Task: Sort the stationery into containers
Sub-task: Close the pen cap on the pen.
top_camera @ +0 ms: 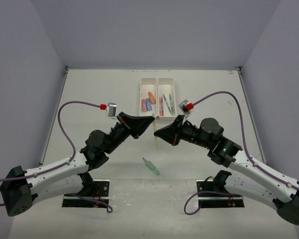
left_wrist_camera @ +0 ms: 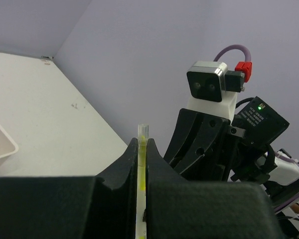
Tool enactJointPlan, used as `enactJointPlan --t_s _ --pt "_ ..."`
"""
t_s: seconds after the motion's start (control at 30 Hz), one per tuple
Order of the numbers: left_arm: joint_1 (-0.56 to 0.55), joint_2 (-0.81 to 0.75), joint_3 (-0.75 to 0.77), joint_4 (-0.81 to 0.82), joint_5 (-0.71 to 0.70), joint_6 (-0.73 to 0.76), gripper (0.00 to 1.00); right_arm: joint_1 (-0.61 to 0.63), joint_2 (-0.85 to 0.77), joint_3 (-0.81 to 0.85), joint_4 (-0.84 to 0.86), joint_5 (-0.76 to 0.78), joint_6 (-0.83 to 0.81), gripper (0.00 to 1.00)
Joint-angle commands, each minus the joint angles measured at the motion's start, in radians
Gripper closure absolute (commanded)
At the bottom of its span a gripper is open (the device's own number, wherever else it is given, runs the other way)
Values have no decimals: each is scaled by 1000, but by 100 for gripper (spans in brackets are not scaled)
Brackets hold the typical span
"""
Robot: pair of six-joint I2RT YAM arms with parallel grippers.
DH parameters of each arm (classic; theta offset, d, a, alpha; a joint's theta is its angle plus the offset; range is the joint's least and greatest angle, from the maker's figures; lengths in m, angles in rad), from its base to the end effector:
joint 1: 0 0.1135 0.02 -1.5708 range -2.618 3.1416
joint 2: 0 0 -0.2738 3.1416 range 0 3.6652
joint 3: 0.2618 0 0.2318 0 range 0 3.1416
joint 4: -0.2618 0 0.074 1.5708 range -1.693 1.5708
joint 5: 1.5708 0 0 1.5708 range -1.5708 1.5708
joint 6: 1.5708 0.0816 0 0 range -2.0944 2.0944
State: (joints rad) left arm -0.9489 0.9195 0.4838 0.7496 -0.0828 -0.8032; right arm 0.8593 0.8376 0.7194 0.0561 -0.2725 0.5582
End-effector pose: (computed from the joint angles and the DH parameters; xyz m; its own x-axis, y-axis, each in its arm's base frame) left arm 0.1395 -0.1831 0.3391 -0.4250 -0.6380 -0.6421 0.6601 0.2670 -0.7021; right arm 0.1260 0.1798 0.3406 -0.5136 0.1855 -0.8377 -0.7460 0.3857 0.5428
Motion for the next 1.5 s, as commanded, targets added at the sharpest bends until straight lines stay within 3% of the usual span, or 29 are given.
enactJointPlan --t_s 0.0,0.07,0.17,0.27,0.33,0.37,0.57,0.63,0.77,0.93,0.97,1.0,1.07,1.17,1.47 --pt "-8 12 25 -150 43 8 98 -3 -17 86 125 103 -108 100" --pt "-8 16 36 -168 44 18 92 -3 -11 90 128 97 -116 100" --pt "-8 19 73 -217 32 40 72 -2 10 91 123 52 -115 100" --pt "-8 15 98 -248 20 59 67 -2 29 80 128 9 -110 100" --pt "-8 9 118 -261 11 74 94 1 37 71 136 -13 -104 100" --pt "-8 7 125 -267 8 77 100 2 40 68 139 -17 -104 100" --pt "-8 -25 125 -245 18 99 100 3 45 49 150 -53 -111 100" --pt "-8 -32 140 -243 52 127 100 3 70 41 158 -111 -112 74" --pt "-9 -42 155 -218 121 150 100 3 119 38 181 -180 -97 68" --pt "-8 -42 177 -222 150 160 100 9 141 37 214 -201 -78 100" --pt "-8 -41 185 -242 137 159 100 7 138 41 209 -195 -80 100" --pt "-8 -42 191 -256 125 169 91 7 136 45 203 -191 -83 100" --pt "-8 -45 203 -293 88 182 62 9 130 44 194 -183 -90 100" --pt "-10 -48 235 -355 55 207 50 7 129 38 189 -182 -92 100" --pt "-8 -45 317 -424 -43 260 55 24 138 33 186 -205 -98 100"
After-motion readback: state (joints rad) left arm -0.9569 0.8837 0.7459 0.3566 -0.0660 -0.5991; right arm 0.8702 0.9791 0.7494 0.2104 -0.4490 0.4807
